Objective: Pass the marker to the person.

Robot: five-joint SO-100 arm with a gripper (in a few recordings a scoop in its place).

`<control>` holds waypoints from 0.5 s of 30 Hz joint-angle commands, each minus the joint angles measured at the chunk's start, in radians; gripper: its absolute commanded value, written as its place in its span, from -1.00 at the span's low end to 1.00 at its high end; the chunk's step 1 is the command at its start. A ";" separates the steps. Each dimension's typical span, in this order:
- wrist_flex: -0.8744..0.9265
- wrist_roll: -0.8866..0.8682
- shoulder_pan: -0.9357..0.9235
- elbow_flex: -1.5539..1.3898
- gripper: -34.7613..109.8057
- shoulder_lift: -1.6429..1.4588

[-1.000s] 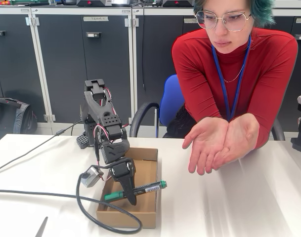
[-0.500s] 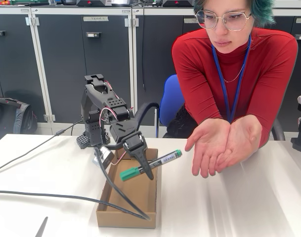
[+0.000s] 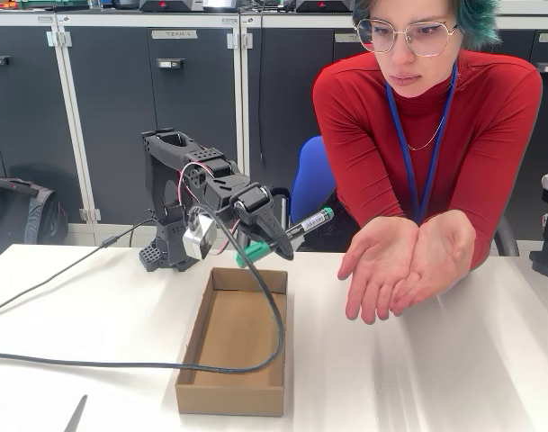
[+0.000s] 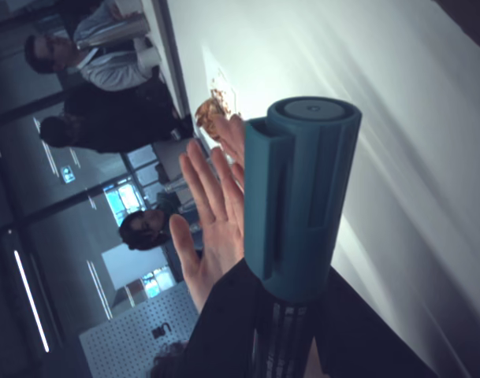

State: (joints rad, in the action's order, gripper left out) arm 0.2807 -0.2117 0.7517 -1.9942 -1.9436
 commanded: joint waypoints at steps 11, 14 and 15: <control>-0.144 0.261 0.077 -0.183 -0.59 -0.327; -0.130 0.311 0.089 -0.161 -0.59 -0.328; -0.121 0.325 0.092 -0.149 -0.59 -0.325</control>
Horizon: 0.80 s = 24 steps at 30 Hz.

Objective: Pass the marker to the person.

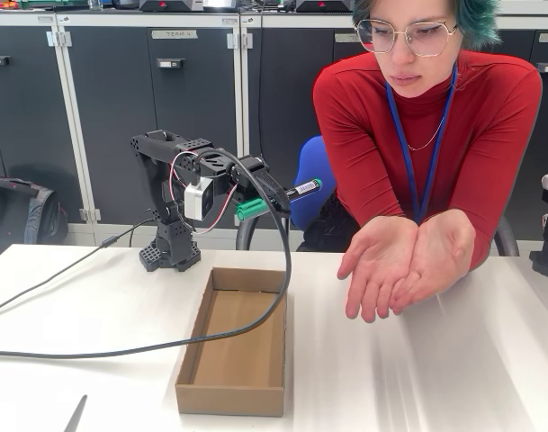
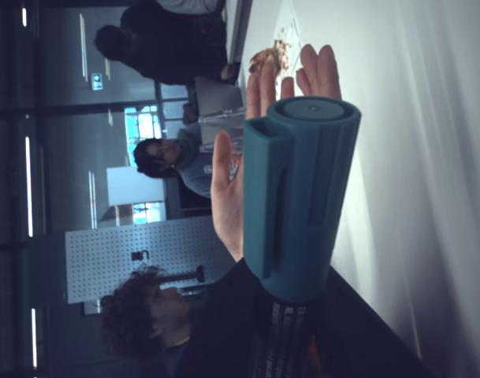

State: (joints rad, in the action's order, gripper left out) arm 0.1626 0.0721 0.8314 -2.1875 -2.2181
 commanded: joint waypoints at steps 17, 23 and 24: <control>-0.110 0.114 0.040 0.393 -0.59 0.167; -0.149 0.117 0.028 0.549 -0.59 0.305; -0.156 0.118 0.023 0.568 -0.59 0.327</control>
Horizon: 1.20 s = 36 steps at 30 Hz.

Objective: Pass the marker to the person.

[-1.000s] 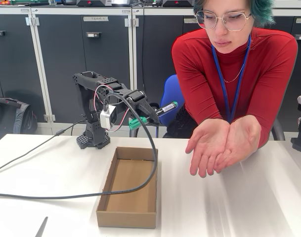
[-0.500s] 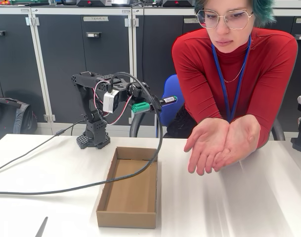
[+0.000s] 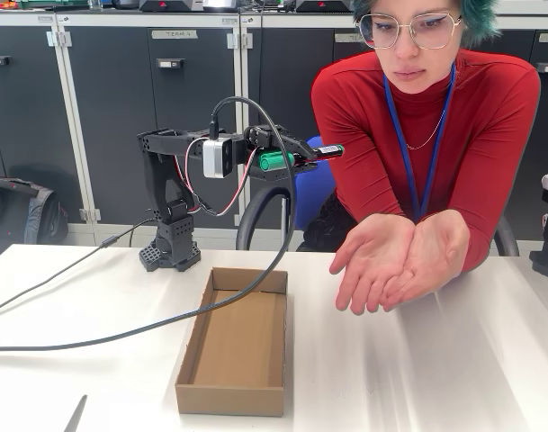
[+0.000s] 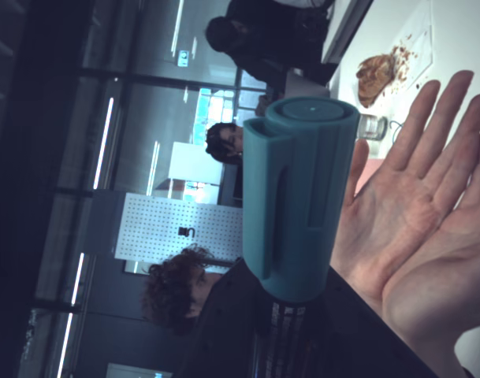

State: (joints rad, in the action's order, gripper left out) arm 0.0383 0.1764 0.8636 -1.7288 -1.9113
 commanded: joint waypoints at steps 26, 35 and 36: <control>0.434 0.011 -0.055 0.680 -0.59 0.489; 0.482 -0.060 -0.078 0.689 -0.59 0.557; 0.480 -0.075 -0.080 0.689 -0.59 0.561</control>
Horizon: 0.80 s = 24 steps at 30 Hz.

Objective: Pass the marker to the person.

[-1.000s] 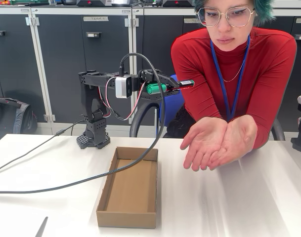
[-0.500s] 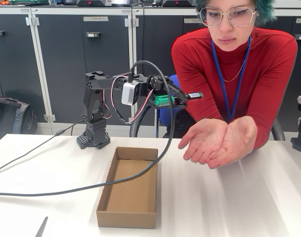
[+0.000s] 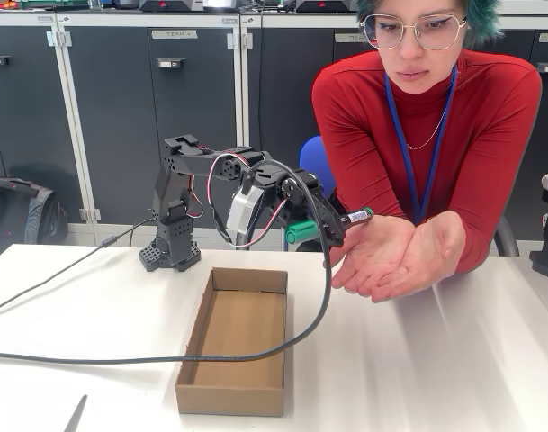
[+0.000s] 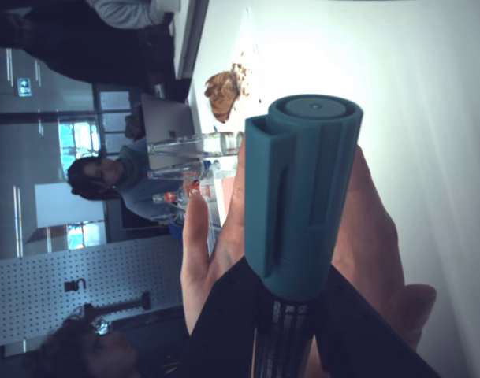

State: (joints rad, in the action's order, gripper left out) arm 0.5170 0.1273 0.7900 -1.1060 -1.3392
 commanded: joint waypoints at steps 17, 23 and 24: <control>-0.256 -0.046 0.025 -0.011 -0.59 0.054; -0.270 -0.034 0.041 -0.018 -0.59 0.074; -0.281 -0.032 0.044 -0.018 -0.59 0.080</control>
State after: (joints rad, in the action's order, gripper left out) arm 0.2715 0.0844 0.8222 -1.1367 -1.2517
